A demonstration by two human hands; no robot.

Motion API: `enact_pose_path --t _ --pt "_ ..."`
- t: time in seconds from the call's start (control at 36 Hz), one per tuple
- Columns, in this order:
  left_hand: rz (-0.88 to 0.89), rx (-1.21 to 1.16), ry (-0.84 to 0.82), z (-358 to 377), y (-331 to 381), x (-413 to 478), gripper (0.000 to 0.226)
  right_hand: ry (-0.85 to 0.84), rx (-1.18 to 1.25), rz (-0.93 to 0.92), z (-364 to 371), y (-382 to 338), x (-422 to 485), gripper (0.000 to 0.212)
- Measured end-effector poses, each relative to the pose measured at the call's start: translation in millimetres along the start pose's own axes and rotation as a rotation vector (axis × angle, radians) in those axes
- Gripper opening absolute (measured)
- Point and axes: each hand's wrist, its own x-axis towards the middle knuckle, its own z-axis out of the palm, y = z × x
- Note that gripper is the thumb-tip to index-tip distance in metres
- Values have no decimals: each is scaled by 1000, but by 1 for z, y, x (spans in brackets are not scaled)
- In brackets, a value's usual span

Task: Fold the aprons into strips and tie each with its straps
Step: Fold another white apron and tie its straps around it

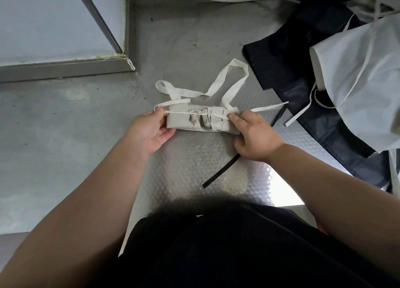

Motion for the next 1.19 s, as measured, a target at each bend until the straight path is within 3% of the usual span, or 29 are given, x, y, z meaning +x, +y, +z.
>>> enact_pose_path --t 0.17,0.31,0.39,0.47,0.58,0.72,0.78,0.92,1.08,1.19 --pt "-40 -62 -25 0 5 -1 20 136 -13 -61 3 2 4 61" --pt "-80 -174 33 4 8 2 16 246 40 -107 1 6 12 38" --pt "-64 -244 22 8 11 -1 7 290 152 -53 -5 1 14 37" --pt "91 -258 64 12 8 -2 9 254 279 129 -12 -10 17 34" --pt "358 166 230 14 -4 -3 20 157 679 412 -17 -17 21 31" --pt "491 341 194 18 -18 -7 23 103 1023 582 -18 -14 27 24" --pt "486 398 150 23 -21 -11 17 100 1005 591 -18 -14 27 20" --pt "442 582 263 32 -30 -16 61 48 905 562 -15 -17 23 26" --pt "494 798 374 40 -30 -19 74 40 874 572 -18 -23 18 41" --pt "577 987 423 46 -33 -21 73 -9 721 484 -23 -37 13 43"
